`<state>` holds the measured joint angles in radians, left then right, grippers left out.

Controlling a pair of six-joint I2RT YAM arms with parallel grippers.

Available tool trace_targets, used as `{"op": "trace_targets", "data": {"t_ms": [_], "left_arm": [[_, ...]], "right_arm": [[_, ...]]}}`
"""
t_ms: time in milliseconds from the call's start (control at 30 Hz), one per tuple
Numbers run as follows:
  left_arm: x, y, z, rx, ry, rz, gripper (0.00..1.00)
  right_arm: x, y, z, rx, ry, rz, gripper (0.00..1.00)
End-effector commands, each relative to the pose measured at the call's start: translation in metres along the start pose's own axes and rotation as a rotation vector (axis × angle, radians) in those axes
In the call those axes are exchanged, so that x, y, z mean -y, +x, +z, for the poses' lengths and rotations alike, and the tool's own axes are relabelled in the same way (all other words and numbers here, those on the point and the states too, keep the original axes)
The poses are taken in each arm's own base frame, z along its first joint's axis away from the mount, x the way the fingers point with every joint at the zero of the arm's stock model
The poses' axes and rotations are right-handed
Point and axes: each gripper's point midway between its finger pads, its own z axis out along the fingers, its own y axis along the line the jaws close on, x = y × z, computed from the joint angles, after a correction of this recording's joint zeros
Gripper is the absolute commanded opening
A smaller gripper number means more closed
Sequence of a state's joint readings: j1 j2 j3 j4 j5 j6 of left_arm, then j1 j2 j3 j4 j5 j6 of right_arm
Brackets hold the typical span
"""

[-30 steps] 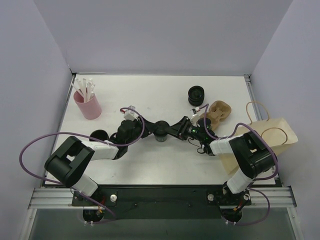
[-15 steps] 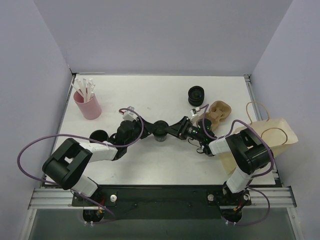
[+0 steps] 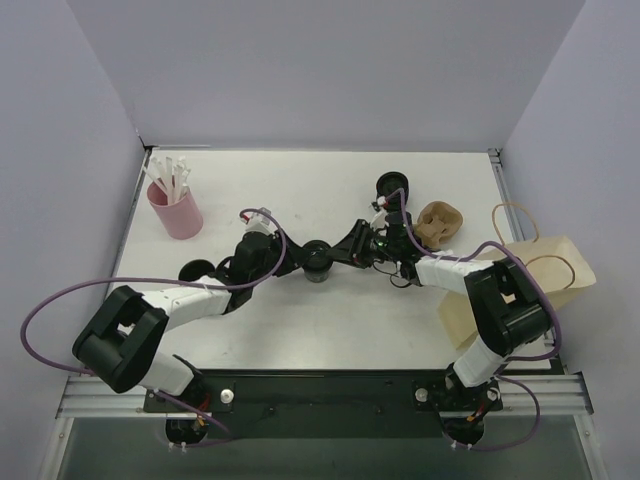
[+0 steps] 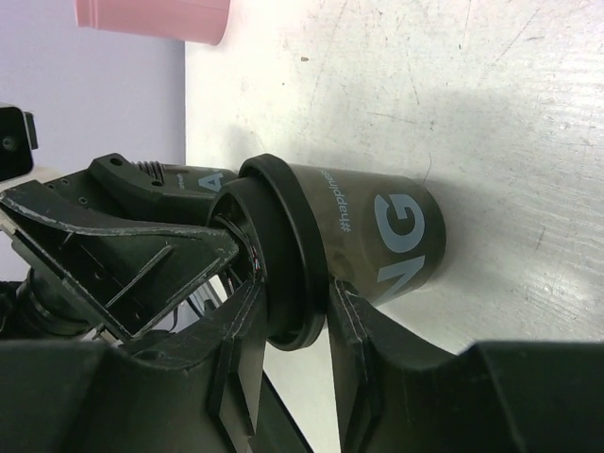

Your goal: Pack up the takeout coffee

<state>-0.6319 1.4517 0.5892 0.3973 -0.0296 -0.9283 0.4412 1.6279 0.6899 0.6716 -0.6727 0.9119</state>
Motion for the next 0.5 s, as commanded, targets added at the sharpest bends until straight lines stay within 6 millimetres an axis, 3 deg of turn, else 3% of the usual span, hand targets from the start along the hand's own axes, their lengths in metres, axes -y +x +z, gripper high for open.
{"op": "trace_targets", "data": {"t_ms": [0,233,467], "left_arm": [[-0.102,0.096,-0.043,-0.422,-0.326,0.128,0.47],[-0.077,0.089,-0.031,-0.446,-0.234,0.164,0.49],[-0.072,0.091,-0.019,-0.468,-0.197,0.162,0.50]], "right_arm": [[0.054,0.040,-0.002,-0.141,0.227,0.036,0.21],[0.047,0.039,0.004,-0.159,0.226,0.022,0.20],[0.046,0.040,0.002,-0.174,0.235,0.018,0.20]]}}
